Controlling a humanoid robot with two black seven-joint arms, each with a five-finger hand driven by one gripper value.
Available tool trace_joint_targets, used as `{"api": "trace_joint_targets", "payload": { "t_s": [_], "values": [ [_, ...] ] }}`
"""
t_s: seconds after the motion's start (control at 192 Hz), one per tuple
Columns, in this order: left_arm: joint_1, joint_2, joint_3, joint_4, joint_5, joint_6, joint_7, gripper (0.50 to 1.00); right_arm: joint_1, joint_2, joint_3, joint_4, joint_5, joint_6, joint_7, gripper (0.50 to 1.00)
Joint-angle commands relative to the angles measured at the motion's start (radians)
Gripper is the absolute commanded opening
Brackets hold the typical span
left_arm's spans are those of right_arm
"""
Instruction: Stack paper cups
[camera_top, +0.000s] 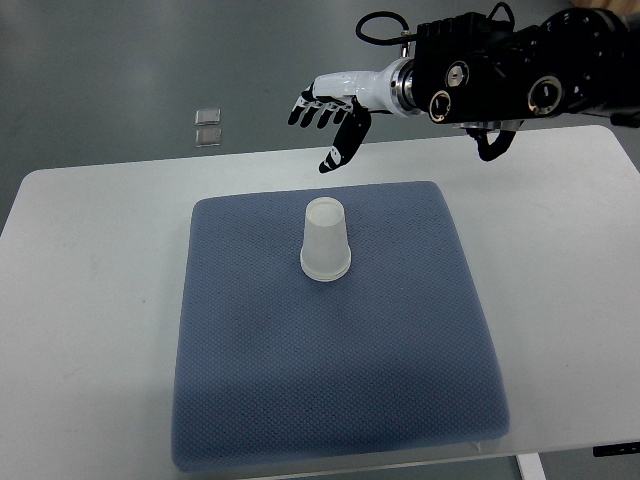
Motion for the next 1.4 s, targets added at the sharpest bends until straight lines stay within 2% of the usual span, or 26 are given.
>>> {"api": "trace_joint_targets", "payload": {
  "t_s": [0.0, 0.327, 0.473, 0.52, 0.634, 0.816, 0.847, 0.873, 0.936, 1.014, 1.118, 1.196, 1.393],
  "values": [
    [0.000, 0.000, 0.000, 0.000, 0.000, 0.000, 0.000, 1.000, -0.107, -0.050, 0.141, -0.049, 0.049, -0.068, 0.002, 0.840],
    [0.000, 0.000, 0.003, -0.003, 0.000, 0.000, 0.002, 1.000, -0.529, -0.150, 0.706, -0.147, 0.221, -0.223, 0.006, 0.840],
    [0.000, 0.000, 0.003, -0.003, 0.000, 0.000, 0.003, 1.000, -0.709, -0.151, 0.973, -0.164, 0.229, -0.220, 0.075, 0.840],
    [0.000, 0.000, 0.005, -0.003, 0.000, 0.000, 0.003, 1.000, -0.770, -0.148, 1.048, -0.164, 0.230, -0.219, 0.097, 0.854],
    [0.000, 0.000, 0.005, -0.003, 0.000, 0.000, 0.003, 1.000, -0.870, -0.125, 1.166, -0.167, 0.230, -0.205, 0.115, 0.856],
    [0.000, 0.000, 0.005, -0.005, 0.000, 0.000, 0.003, 1.000, -0.982, -0.062, 1.306, -0.176, 0.230, -0.128, 0.117, 0.860],
    [0.000, 0.000, 0.005, -0.005, 0.000, 0.000, 0.003, 1.000, -0.999, -0.054, 1.321, -0.182, 0.230, -0.114, 0.118, 0.874],
    [0.000, 0.000, 0.005, -0.005, 0.000, 0.000, 0.003, 1.000, -1.012, -0.048, 1.336, -0.193, 0.230, -0.099, 0.123, 0.913],
    [0.000, 0.000, 0.005, -0.005, 0.000, 0.000, 0.003, 1.000, -1.031, -0.036, 1.358, -0.217, 0.230, -0.065, 0.138, 0.915],
    [0.000, 0.000, 0.005, -0.005, 0.000, 0.000, 0.003, 1.000, -1.054, -0.019, 1.369, -0.274, 0.230, 0.001, 0.153, 0.919],
    [0.000, 0.000, 0.005, -0.005, 0.000, 0.000, 0.003, 1.000, -1.071, -0.004, 1.370, -0.371, 0.230, 0.125, 0.163, 0.919],
    [0.000, 0.000, 0.005, -0.005, 0.000, 0.000, 0.003, 1.000, -1.085, 0.005, 1.370, -0.460, 0.230, 0.206, 0.196, 0.919],
    [0.000, 0.000, 0.005, -0.015, 0.000, 0.000, 0.003, 1.000, -1.097, 0.065, 1.370, -0.635, 0.232, 0.340, 0.221, 0.919]
  ]
}}
